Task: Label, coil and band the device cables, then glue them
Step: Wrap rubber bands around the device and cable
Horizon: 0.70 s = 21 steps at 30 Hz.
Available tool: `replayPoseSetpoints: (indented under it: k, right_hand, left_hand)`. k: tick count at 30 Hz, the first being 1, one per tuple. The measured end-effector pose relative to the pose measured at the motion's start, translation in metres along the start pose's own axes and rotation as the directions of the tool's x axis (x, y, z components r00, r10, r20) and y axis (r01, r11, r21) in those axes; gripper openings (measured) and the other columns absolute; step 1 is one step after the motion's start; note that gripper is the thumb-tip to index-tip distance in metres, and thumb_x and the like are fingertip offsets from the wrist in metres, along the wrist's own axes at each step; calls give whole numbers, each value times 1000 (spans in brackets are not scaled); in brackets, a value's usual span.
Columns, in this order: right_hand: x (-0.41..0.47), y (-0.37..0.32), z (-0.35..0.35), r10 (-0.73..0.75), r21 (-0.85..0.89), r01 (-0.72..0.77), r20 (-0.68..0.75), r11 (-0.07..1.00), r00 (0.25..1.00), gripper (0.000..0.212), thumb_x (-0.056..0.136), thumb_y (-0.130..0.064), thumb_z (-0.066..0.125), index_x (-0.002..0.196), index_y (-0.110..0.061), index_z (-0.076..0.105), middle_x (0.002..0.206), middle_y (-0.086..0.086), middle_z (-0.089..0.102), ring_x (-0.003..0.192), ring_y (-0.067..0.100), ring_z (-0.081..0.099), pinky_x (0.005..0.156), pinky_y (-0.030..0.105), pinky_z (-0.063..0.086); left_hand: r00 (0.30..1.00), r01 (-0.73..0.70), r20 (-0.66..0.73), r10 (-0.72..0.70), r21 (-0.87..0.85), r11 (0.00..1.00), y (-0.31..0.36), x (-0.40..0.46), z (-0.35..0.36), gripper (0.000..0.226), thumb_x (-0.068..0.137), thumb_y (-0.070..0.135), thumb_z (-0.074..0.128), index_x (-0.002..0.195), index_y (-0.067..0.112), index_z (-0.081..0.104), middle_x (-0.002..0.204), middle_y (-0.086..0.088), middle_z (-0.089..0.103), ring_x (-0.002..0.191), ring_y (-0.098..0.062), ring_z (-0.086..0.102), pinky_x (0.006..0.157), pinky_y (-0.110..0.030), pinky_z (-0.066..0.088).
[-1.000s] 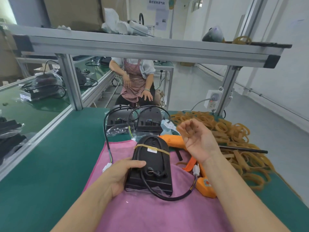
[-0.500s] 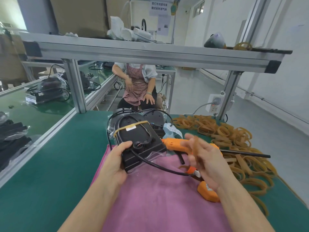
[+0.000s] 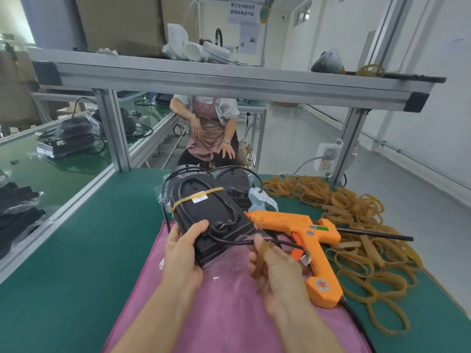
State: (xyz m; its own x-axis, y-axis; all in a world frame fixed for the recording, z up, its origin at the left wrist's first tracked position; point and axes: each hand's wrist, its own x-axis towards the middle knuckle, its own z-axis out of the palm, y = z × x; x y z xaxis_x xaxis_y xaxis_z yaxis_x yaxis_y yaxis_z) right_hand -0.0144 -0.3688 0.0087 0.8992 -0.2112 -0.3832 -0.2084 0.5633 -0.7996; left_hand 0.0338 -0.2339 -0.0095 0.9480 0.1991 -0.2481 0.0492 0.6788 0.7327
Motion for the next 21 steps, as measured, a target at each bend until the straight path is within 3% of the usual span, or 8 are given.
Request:
replayPoseSetpoints:
  k: [2,4,7,9,12,15,18,21]
  right_hand:
    - [1,-2,5,-74,2,74,-23,997,997,8,85,-9,71,80,-4,69,55,4,63,47,10,57,45,20,51]
    - [2,-4,5,-259,-126,255,-17,959,966,9,88,-7,68,79,-6,69,53,-1,58,48,7,53,47,18,48]
    - [2,-12,4,-535,-475,541,162,694,829,14,91,-13,64,77,-11,64,52,-8,50,51,4,42,52,15,39]
    - [5,-19,4,-578,-582,621,291,525,762,20,92,-15,63,72,-12,59,53,-8,46,52,4,36,53,15,33]
    - [12,-30,5,-555,-670,650,408,358,725,21,91,-15,64,73,-7,57,56,-6,44,54,7,33,52,19,30]
    - [18,-35,4,-542,-698,680,491,224,682,40,85,-12,70,56,-20,43,56,-8,41,57,7,35,54,17,31]
    - [26,-39,0,-430,-699,664,531,266,730,45,80,-11,75,52,-21,41,51,-10,43,54,4,39,54,14,34]
    - [32,-44,-2,-314,-704,602,514,378,798,16,79,-17,77,73,-11,64,69,-3,65,67,15,60,67,26,50]
  left_hand:
    - [1000,-14,17,14,2,1000,-1,-3,-1,39,79,-2,67,115,9,62,89,-14,75,67,-26,72,54,-37,58]
    - [999,-18,45,18,-2,1000,-2,-6,-1,43,73,-1,69,114,10,64,93,-16,75,70,-27,73,54,-36,57]
    - [997,4,83,-5,17,1000,-3,-9,-2,42,71,-1,69,112,9,65,99,-19,73,74,-30,72,57,-37,58]
    - [995,9,95,-13,40,999,-4,-10,-2,37,75,-3,67,110,7,65,97,-20,73,71,-30,72,57,-38,59]
    - [993,-9,120,-1,81,997,-4,-10,-3,33,76,-6,65,106,6,66,93,-20,73,68,-29,72,54,-37,58]
    - [987,-33,160,15,114,993,1,-9,-5,35,72,-9,64,105,5,67,91,-18,74,68,-28,71,54,-33,58]
    - [974,-74,223,40,145,987,7,-7,-7,48,59,-3,68,106,7,67,93,-18,73,70,-28,71,56,-32,58]
    - [956,-80,292,20,195,978,13,-6,-9,55,55,-4,71,109,7,67,97,-18,73,73,-28,71,57,-32,58]
